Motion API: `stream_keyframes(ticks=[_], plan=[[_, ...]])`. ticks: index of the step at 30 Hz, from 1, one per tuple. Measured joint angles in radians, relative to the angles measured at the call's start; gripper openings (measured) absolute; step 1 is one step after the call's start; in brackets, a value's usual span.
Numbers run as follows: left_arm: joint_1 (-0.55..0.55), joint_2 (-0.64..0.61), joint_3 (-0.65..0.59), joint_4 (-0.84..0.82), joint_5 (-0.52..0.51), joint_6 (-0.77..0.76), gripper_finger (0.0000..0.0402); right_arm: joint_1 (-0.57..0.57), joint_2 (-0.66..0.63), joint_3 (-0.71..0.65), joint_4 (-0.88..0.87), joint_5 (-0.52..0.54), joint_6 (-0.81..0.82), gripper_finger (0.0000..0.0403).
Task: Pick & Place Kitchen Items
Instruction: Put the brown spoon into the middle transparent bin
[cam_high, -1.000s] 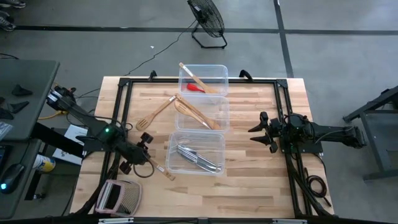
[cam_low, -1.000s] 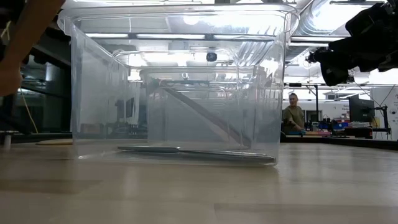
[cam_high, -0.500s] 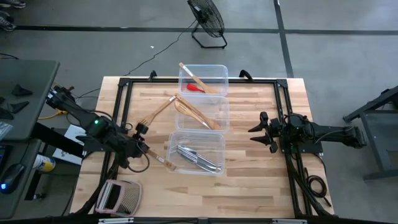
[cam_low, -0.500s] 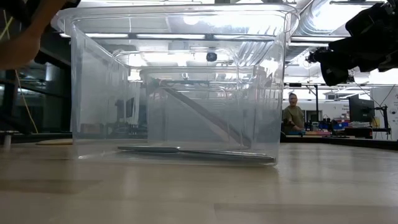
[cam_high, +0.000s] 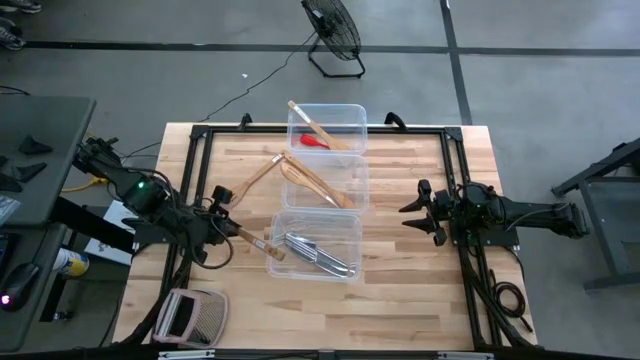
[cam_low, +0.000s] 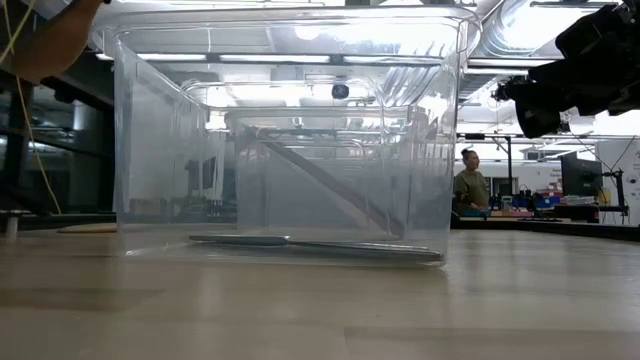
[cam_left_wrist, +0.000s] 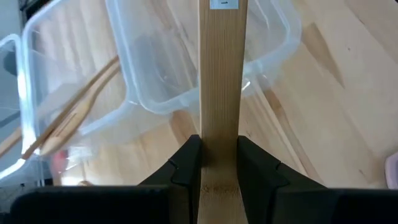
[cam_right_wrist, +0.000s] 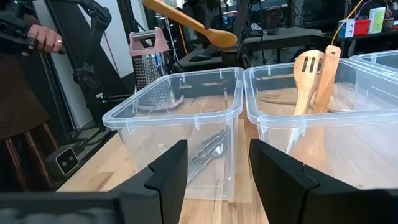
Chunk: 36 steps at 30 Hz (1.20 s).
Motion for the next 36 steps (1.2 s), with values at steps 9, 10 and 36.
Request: stream_keyframes(ticks=[9,10,36], plan=[[0.000,0.001,0.042,0.002,-0.046,-0.001,0.0072,0.000,0.000,0.000,0.000,0.000,0.000,0.0165],[0.000,0.001,0.046,0.005,-0.053,-0.001,0.0072,0.000,0.000,0.000,0.000,0.000,0.000,0.0165],[0.064,0.002,0.067,0.312,-0.235,0.179,0.0072,0.000,0.000,0.000,0.001,0.000,0.000,0.0165]])
